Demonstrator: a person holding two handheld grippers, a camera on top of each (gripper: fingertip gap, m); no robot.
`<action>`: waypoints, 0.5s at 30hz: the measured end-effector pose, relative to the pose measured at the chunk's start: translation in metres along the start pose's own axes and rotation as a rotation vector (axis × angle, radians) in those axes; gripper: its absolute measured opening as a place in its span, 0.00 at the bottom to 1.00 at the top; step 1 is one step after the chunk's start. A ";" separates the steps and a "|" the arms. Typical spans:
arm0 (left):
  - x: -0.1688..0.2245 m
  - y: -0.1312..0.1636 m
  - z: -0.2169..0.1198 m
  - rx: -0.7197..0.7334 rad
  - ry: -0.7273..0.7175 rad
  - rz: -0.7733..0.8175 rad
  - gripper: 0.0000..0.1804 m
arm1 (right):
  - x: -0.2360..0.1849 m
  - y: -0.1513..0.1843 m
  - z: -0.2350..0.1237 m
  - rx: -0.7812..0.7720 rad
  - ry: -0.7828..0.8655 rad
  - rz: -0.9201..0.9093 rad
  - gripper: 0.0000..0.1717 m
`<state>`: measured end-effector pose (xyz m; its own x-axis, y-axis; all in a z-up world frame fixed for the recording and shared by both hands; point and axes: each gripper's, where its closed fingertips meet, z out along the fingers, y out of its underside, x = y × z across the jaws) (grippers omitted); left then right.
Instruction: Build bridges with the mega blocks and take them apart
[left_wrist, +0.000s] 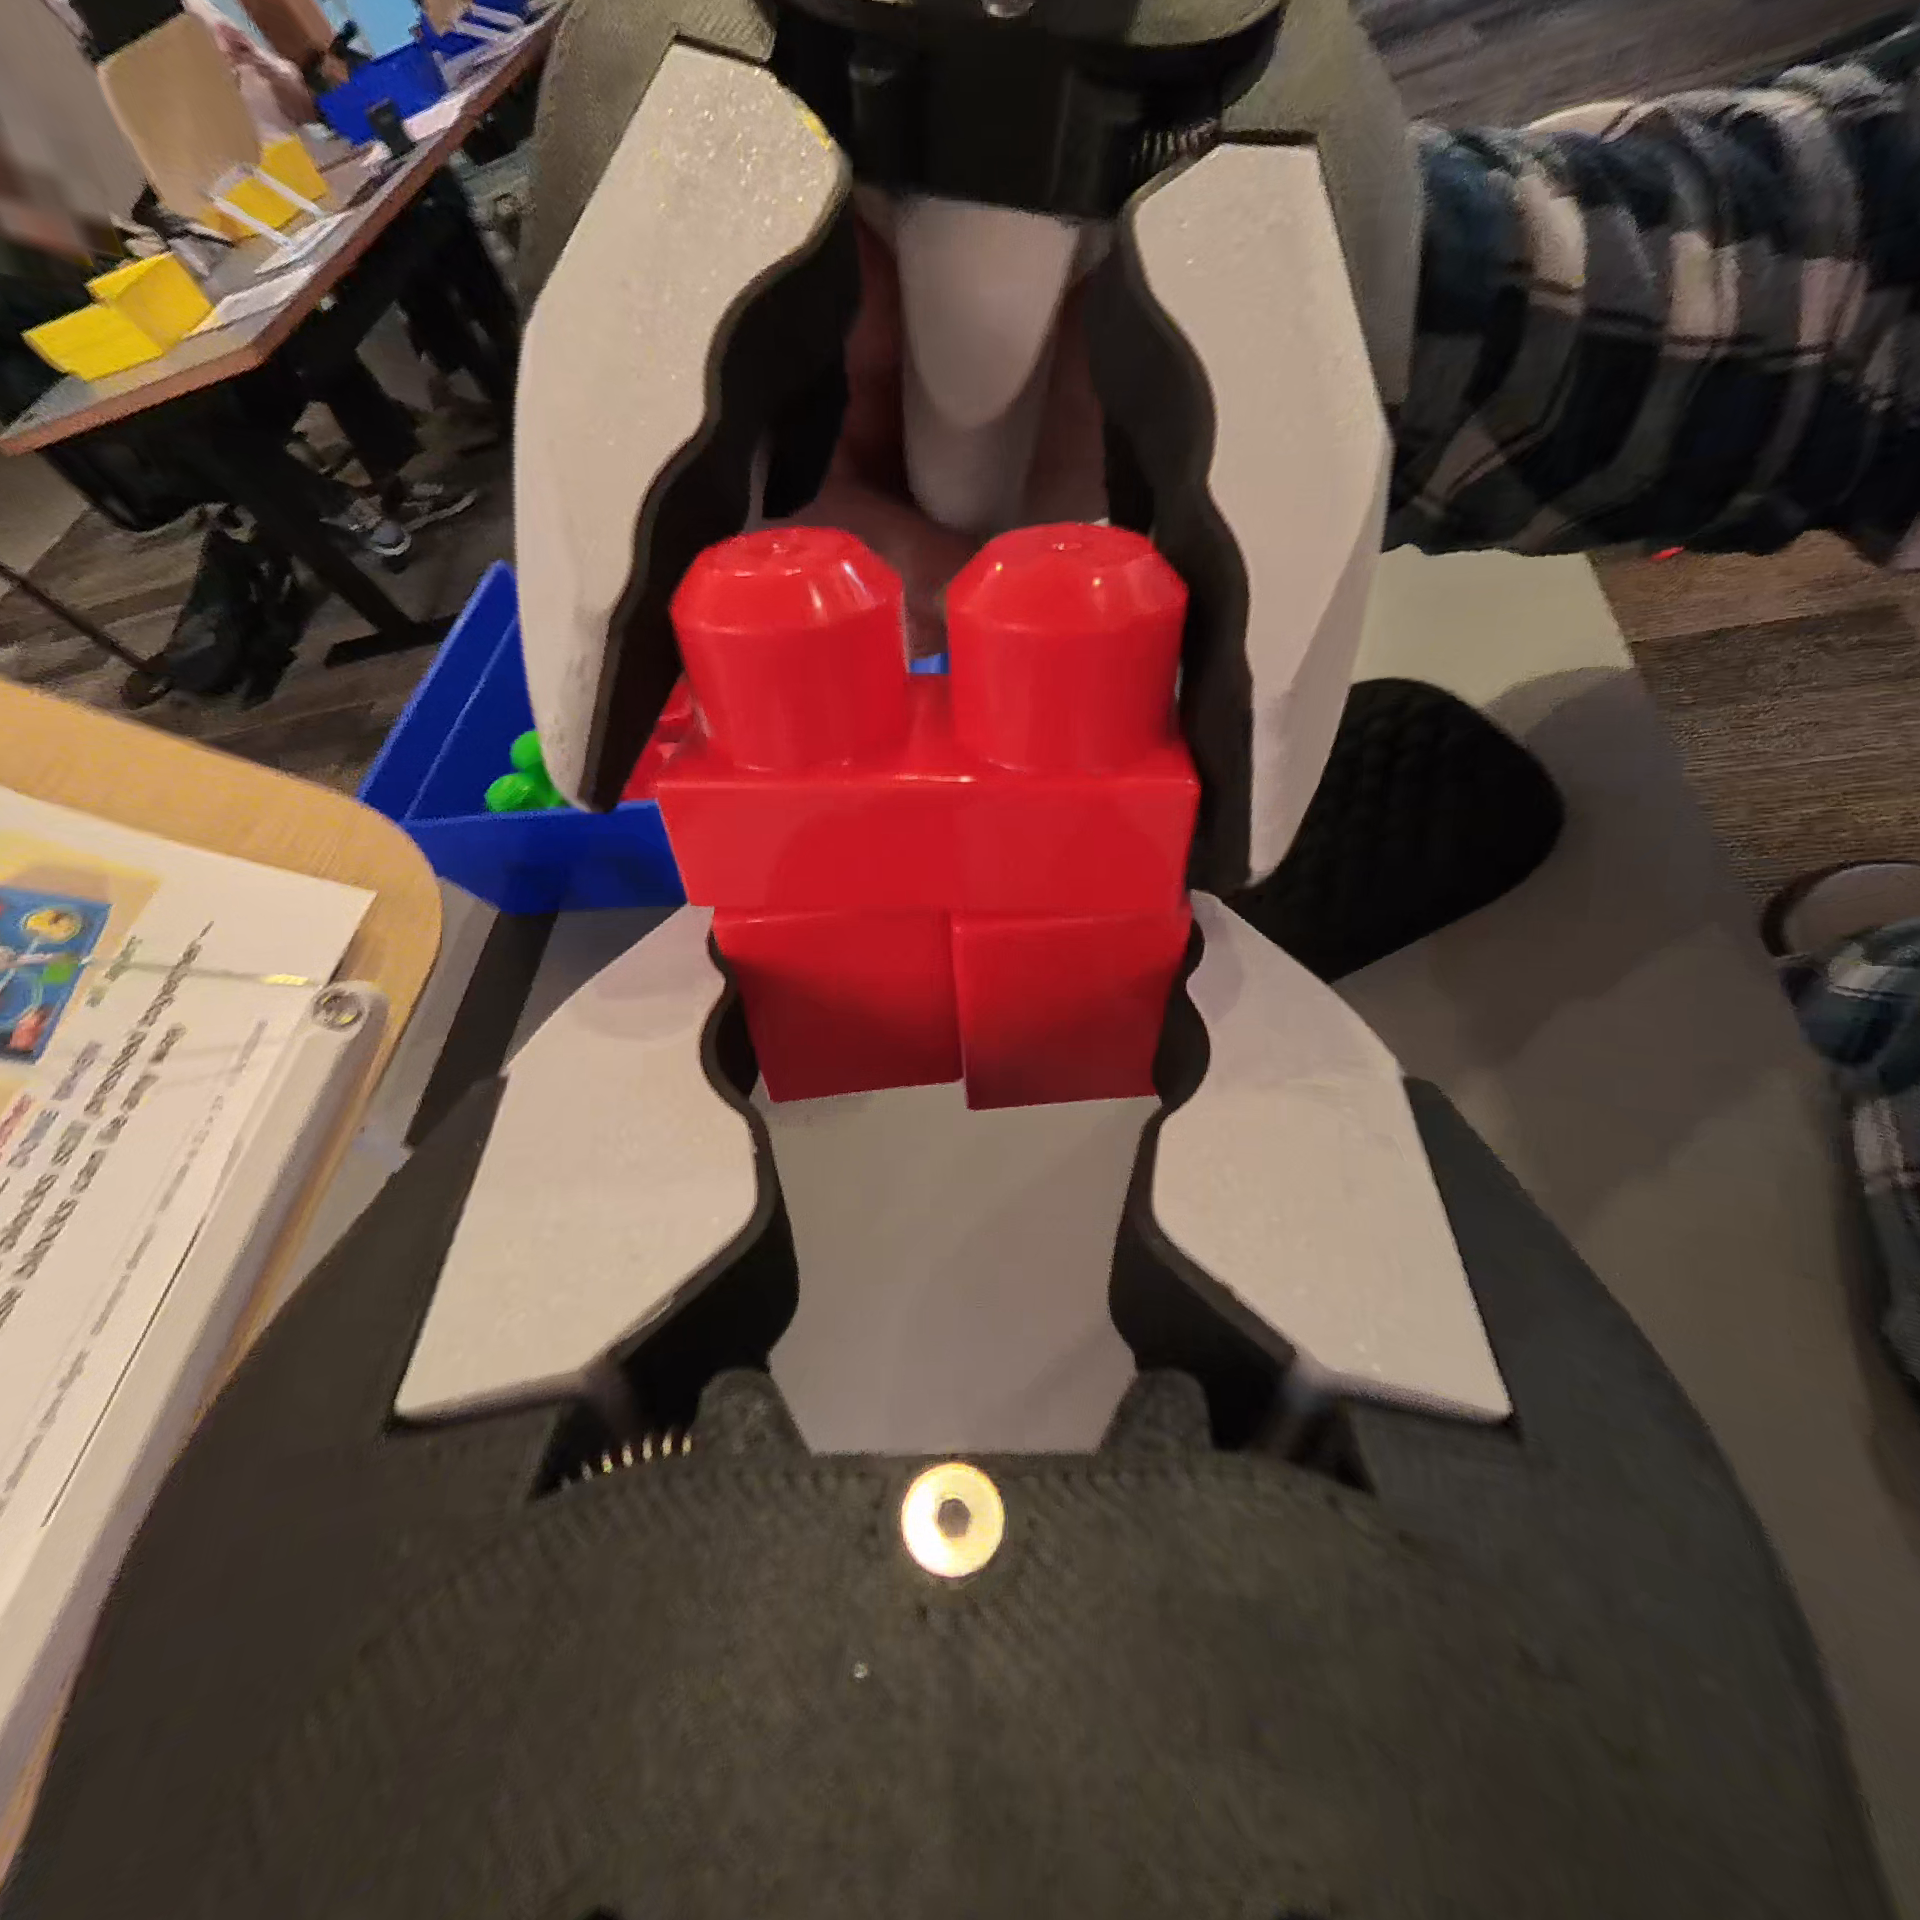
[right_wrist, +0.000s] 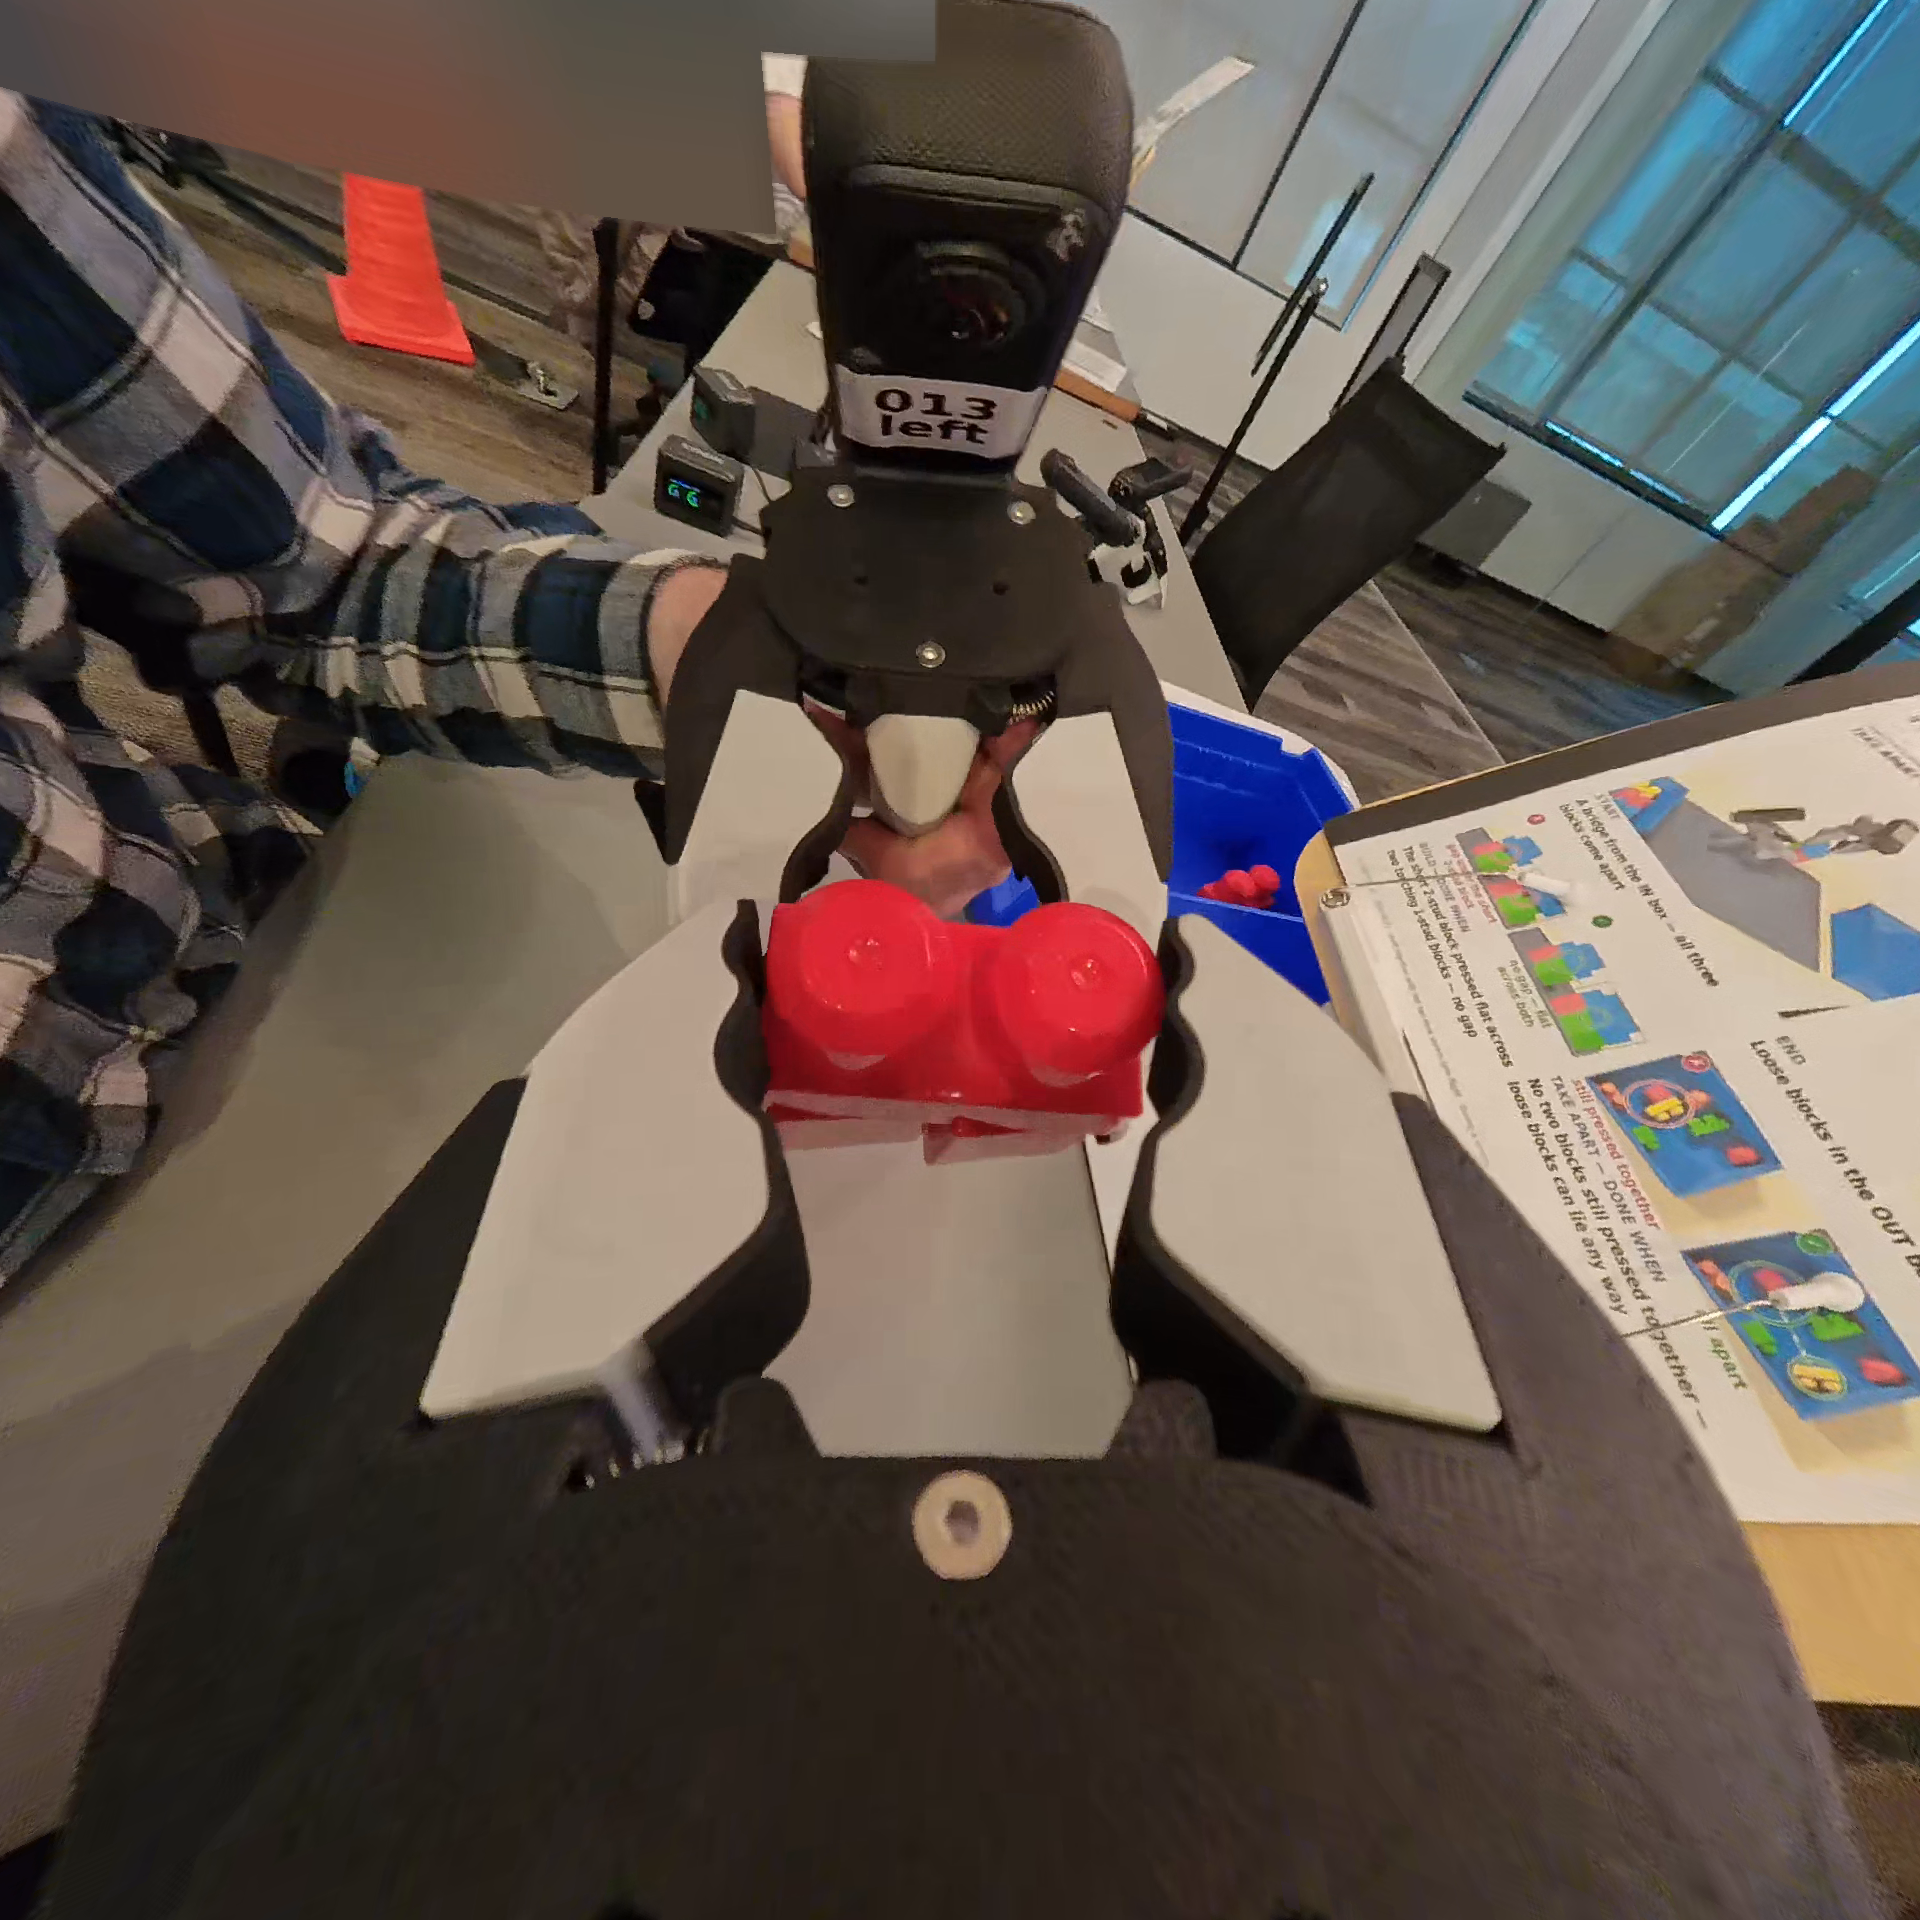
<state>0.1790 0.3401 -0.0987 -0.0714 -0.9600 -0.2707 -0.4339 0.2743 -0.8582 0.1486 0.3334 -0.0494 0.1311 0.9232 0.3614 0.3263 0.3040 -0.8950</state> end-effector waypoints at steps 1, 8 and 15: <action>0.002 -0.003 0.001 0.006 0.020 -0.002 0.41 | 0.000 -0.001 -0.003 0.000 -0.006 0.003 0.42; 0.007 -0.017 0.012 0.004 0.064 0.020 0.41 | -0.004 -0.010 -0.016 0.043 -0.008 0.010 0.42; 0.004 -0.028 0.009 0.069 0.075 -0.003 0.41 | 0.002 -0.020 -0.023 0.144 0.022 0.053 0.41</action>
<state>0.1989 0.3291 -0.0799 -0.1383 -0.9618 -0.2364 -0.3716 0.2717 -0.8877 0.1637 0.3239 -0.0253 0.1659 0.9338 0.3170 0.1813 0.2871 -0.9406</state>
